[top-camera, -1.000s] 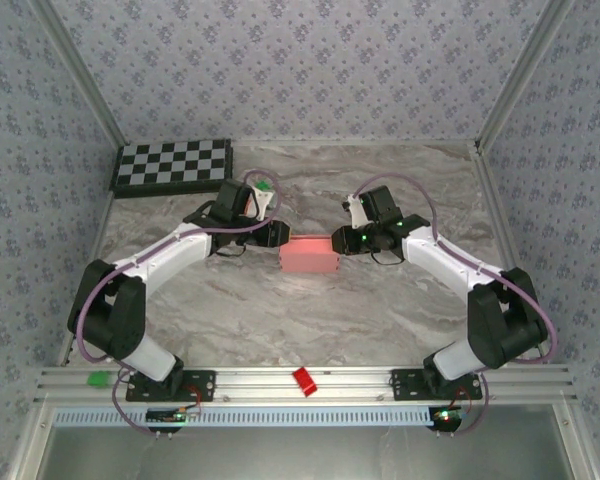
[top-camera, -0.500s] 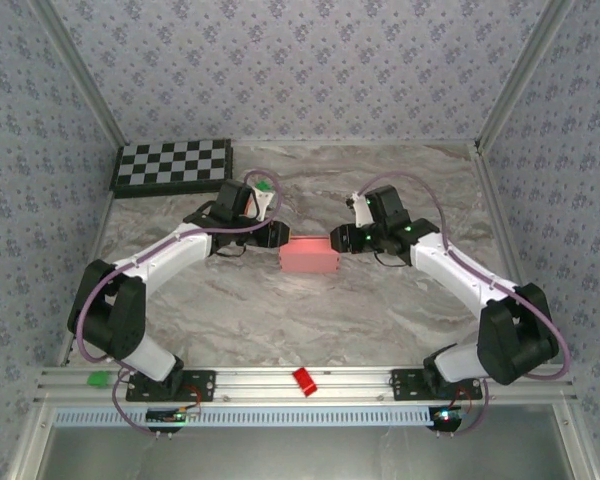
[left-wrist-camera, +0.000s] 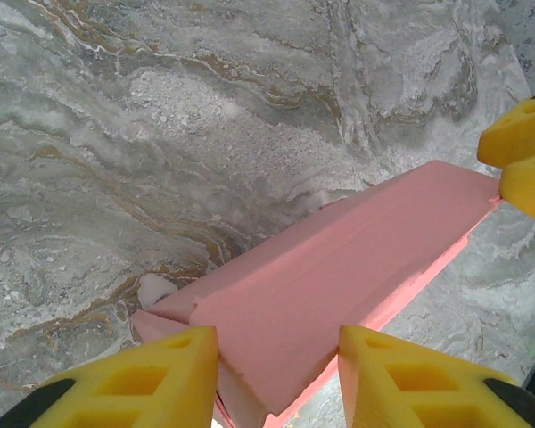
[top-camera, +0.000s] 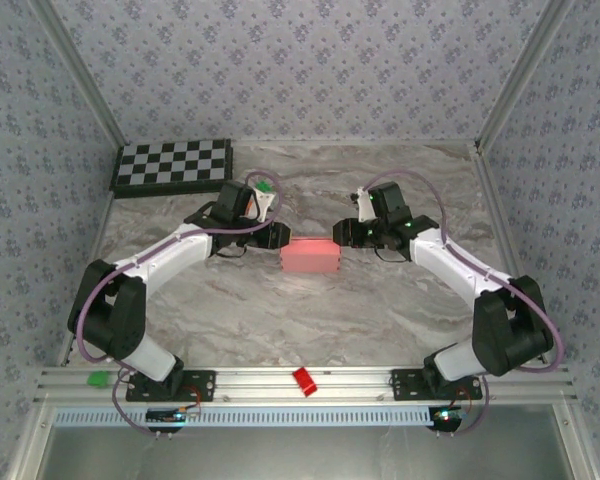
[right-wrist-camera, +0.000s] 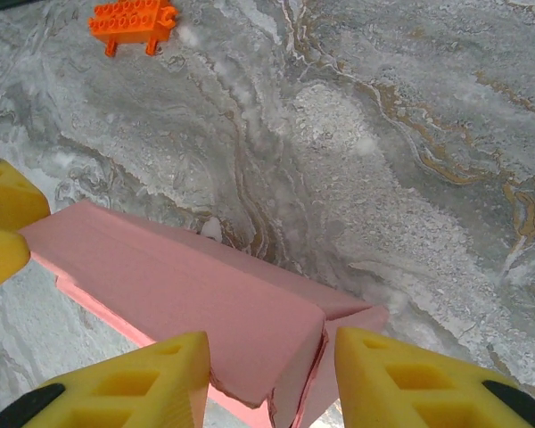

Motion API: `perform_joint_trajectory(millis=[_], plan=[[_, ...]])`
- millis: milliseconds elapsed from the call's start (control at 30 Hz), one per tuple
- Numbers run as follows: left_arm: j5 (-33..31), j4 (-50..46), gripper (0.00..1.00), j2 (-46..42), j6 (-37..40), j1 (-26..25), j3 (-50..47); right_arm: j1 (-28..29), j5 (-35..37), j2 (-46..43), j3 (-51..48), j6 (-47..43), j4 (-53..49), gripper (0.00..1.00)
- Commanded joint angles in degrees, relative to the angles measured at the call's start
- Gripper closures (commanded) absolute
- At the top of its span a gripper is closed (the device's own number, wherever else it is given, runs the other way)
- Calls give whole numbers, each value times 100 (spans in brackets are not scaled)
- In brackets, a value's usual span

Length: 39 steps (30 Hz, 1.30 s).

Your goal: Fold the paper box

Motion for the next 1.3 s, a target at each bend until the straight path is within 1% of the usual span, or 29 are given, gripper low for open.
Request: perform_joint_trajectory(millis=[0, 267, 633, 967, 1267], plan=[[103, -85, 61, 22, 58, -32, -114, -28, -154, 66, 145, 80, -18, 57], [103, -67, 61, -5, 48, -49, -243, -29, -243, 58, -55, 18, -149, 58], [72, 89, 61, -44, -86, -109, -530, -15, -194, 33, -440, 54, -40, 58], [-98, 143, 61, -54, -176, -246, -746, -15, -63, 88, -685, 38, 23, 58], [-304, 44, 61, 26, -211, -261, -872, -16, 57, 174, -625, -22, -59, 58]])
